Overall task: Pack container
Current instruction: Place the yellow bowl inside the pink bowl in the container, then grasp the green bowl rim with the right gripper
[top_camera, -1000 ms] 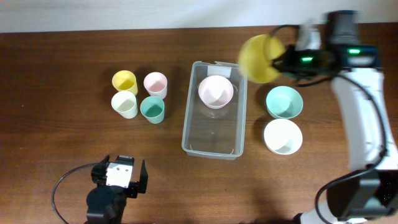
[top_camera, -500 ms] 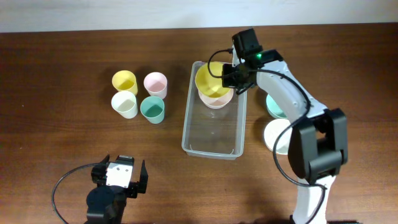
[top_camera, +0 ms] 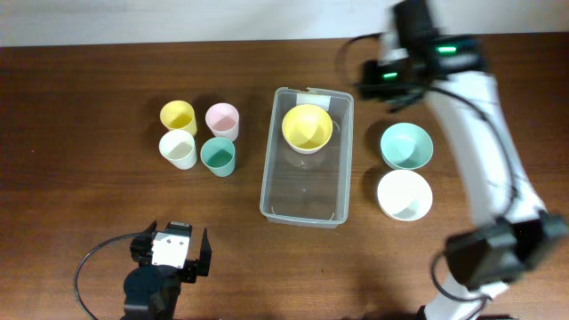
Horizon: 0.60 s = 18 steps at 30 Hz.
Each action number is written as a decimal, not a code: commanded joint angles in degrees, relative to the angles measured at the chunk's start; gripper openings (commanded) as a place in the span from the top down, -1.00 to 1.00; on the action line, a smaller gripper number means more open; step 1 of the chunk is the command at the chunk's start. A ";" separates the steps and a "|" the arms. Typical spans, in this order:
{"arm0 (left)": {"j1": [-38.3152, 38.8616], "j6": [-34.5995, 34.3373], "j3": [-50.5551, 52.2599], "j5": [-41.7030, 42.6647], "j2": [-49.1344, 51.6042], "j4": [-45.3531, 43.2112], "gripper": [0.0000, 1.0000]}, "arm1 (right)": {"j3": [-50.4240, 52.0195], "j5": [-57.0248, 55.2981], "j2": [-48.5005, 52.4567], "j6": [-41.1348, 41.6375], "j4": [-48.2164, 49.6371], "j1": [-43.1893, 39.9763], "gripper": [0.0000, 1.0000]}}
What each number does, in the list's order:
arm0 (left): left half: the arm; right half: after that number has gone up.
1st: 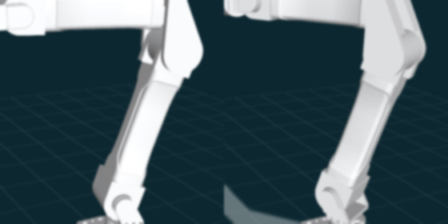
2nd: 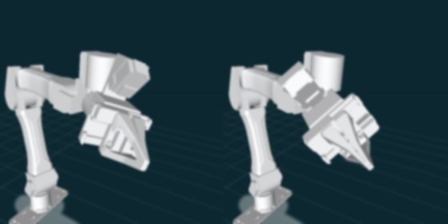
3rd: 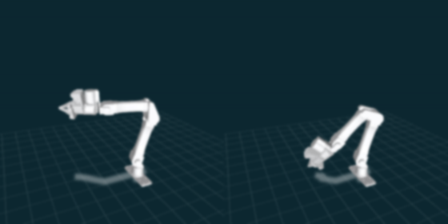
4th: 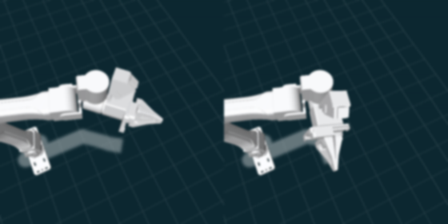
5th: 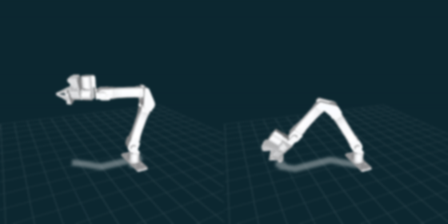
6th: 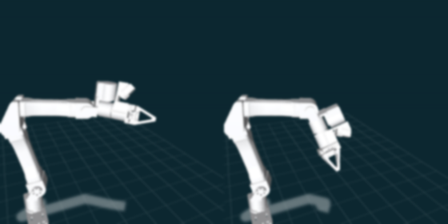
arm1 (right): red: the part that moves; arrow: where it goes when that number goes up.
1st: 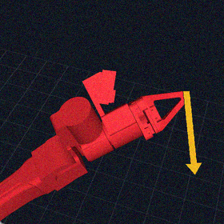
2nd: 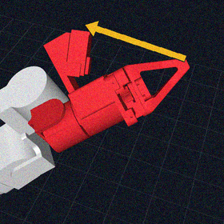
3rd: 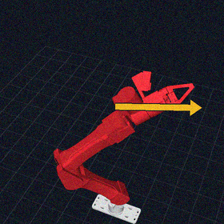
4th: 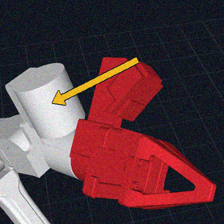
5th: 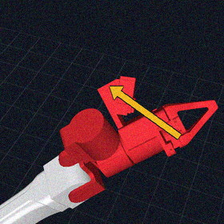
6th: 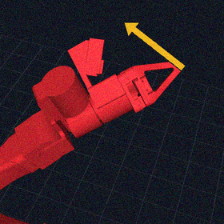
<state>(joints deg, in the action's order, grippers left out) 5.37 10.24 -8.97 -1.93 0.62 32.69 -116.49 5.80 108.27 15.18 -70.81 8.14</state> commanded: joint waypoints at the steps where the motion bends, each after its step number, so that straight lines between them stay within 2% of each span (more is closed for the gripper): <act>1: -0.28 -0.48 0.33 0.24 -0.26 -0.35 -1.00 | -0.15 -5.25 -0.81 1.42 -4.59 -9.49 -0.22; 7: -0.28 -0.48 0.33 0.24 -0.26 -0.35 -1.00 | 10.25 -4.85 4.31 1.38 -2.36 -19.80 -0.22; 12: -0.28 -0.48 0.33 0.26 -0.26 -0.35 -1.00 | 18.56 0.39 7.26 -0.98 4.37 -22.51 -0.22; 18: -0.28 -0.48 0.33 0.26 -0.26 -0.35 -1.00 | 29.83 6.05 7.63 -1.38 17.29 -23.28 -0.19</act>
<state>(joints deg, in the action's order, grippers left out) 5.37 10.24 -8.97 -1.93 0.62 32.71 -90.26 7.81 116.42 14.57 -56.18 -14.92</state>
